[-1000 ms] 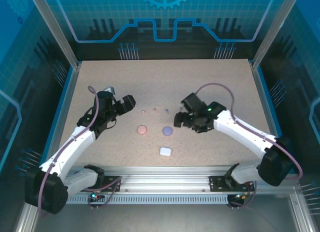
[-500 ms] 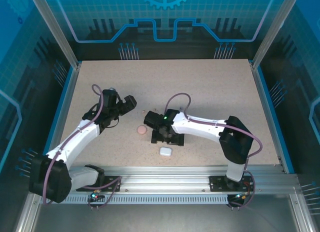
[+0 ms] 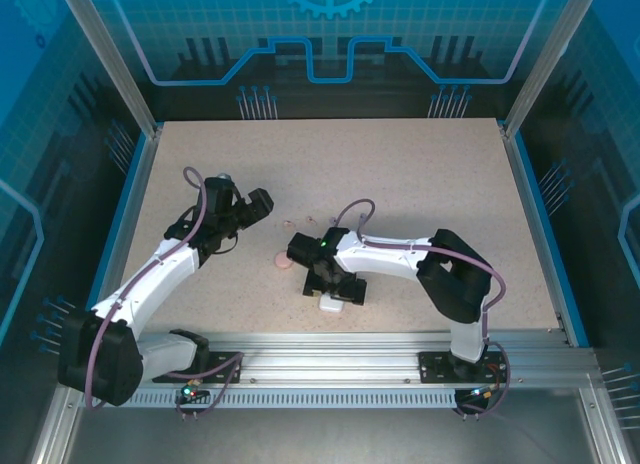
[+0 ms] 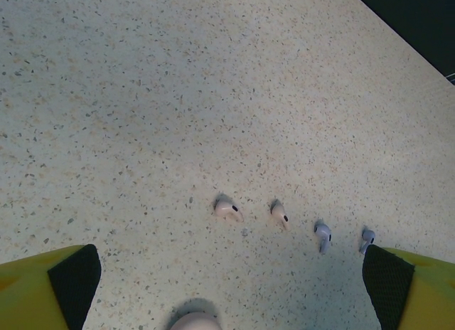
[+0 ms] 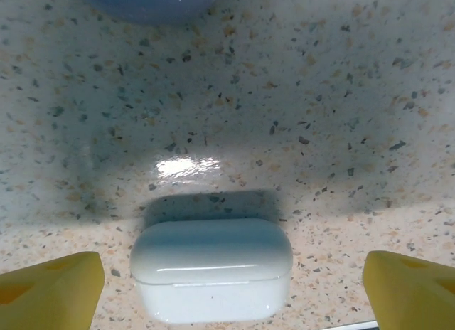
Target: Insert the wireless bluetooth earbuds into the charging case
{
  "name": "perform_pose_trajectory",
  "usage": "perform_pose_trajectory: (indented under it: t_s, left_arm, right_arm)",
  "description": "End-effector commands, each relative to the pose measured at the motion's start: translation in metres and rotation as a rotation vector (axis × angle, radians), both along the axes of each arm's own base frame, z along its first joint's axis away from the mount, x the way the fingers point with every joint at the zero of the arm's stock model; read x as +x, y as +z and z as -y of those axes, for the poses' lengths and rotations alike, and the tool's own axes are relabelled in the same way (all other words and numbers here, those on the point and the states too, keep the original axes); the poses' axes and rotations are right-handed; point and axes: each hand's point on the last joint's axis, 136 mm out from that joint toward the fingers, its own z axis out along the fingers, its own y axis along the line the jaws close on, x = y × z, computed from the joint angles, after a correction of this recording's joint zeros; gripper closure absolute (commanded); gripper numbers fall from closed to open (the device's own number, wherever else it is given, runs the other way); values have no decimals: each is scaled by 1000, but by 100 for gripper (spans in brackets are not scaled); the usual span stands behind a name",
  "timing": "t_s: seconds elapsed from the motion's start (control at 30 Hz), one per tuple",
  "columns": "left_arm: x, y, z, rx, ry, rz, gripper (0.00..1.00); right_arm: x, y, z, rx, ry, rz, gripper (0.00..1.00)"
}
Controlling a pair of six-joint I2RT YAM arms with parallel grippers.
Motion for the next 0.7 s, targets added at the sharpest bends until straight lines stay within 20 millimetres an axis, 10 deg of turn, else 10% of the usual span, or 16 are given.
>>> perform_pose_trajectory:
  t_s: [0.0, 0.67]
  left_arm:
    - [2, 4, 0, 10, 2, 20, 1]
    - [2, 2, 1, 3, -1, 17, 1]
  right_arm:
    - [-11, -11, -2, -6, -15, -30, 7]
    - [-18, -25, -5, 5, -9, -50, 17]
